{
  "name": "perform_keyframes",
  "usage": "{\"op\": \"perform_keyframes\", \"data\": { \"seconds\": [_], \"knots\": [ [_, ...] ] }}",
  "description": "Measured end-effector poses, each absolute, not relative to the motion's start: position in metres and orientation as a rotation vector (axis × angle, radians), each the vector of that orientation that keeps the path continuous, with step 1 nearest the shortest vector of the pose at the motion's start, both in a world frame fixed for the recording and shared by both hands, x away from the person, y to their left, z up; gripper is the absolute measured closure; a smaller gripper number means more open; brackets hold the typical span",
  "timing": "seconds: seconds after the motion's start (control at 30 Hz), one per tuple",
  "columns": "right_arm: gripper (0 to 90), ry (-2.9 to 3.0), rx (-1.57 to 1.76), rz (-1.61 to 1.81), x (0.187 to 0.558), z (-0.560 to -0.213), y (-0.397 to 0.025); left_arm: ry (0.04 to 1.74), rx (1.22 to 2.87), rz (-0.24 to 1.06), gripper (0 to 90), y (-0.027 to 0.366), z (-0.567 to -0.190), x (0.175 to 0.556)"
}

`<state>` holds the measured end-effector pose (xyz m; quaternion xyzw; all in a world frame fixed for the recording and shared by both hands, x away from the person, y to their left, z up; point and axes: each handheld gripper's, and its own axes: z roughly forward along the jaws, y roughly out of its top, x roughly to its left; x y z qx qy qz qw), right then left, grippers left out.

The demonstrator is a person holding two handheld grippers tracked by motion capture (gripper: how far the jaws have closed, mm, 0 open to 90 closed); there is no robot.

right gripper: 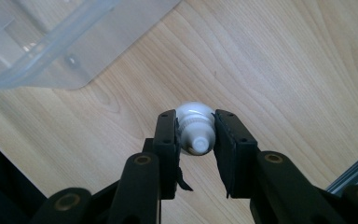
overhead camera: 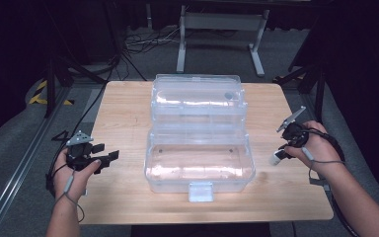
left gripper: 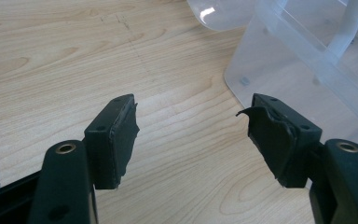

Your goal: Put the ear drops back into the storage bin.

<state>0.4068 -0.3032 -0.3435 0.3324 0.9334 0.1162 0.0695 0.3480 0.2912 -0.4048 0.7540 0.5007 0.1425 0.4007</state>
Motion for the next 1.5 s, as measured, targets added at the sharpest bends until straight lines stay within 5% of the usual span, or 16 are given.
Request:
{"op": "perform_keyframes", "data": {
  "seconds": [1.5],
  "knots": [
    [71.8, 2.9, 0.618, 0.435, 0.38, -0.265, -0.226, 1.257, 1.915, 0.348, 33.3, 0.289, -0.406, 0.349]
  ]
}}
